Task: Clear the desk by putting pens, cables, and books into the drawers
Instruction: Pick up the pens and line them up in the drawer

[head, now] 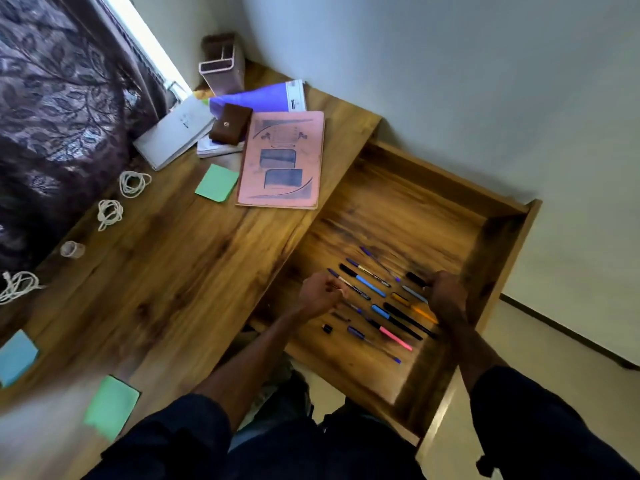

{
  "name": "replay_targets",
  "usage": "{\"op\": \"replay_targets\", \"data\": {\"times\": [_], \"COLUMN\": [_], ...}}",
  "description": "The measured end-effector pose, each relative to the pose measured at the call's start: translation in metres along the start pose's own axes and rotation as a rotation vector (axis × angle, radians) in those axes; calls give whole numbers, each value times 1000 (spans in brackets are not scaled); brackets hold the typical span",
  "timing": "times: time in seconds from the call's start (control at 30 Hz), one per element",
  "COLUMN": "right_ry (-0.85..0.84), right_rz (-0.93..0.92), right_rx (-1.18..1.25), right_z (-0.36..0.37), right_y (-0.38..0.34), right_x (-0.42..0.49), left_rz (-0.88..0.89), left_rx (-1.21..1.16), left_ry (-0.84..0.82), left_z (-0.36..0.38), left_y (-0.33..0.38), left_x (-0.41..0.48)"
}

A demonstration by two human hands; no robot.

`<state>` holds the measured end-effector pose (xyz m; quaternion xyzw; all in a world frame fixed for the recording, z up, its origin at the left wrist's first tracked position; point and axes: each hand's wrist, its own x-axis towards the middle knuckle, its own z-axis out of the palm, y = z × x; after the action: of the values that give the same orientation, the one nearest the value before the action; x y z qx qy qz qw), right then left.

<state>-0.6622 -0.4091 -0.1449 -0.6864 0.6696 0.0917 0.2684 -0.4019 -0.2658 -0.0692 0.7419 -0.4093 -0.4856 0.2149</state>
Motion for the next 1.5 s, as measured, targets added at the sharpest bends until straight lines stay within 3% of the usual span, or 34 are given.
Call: {"op": "replay_targets", "data": {"times": [0.3,0.43,0.63,0.83,1.13,1.27,1.5], "right_ry": [18,122,247,231,-34,-167,-277], "right_rz": [7,-52,-351,-697,-930,-1025,-1057], "right_rx": [-59,-120,168,327,66,-143,-212], "right_z": [2,3,6,20,98,146,193], "right_y": [-7,-25,-120,-252,-390,-421,-455], "right_x": [1,-5,-39,-97,-187,-212,-267], "left_rz": [-17,-38,-82,-61,-197,-288,-379], "left_rx": [-45,-71,-149,-153,-244,-292,-337], "left_ry": [-22,3,115,288,600,680,715], "left_z": [-13,-31,-76,-153,-230,-238,-243], "left_y": [-6,-15,-37,-85,-183,-226,-286], "left_x": [-4,-9,-29,-64,-141,-170,-218]}}
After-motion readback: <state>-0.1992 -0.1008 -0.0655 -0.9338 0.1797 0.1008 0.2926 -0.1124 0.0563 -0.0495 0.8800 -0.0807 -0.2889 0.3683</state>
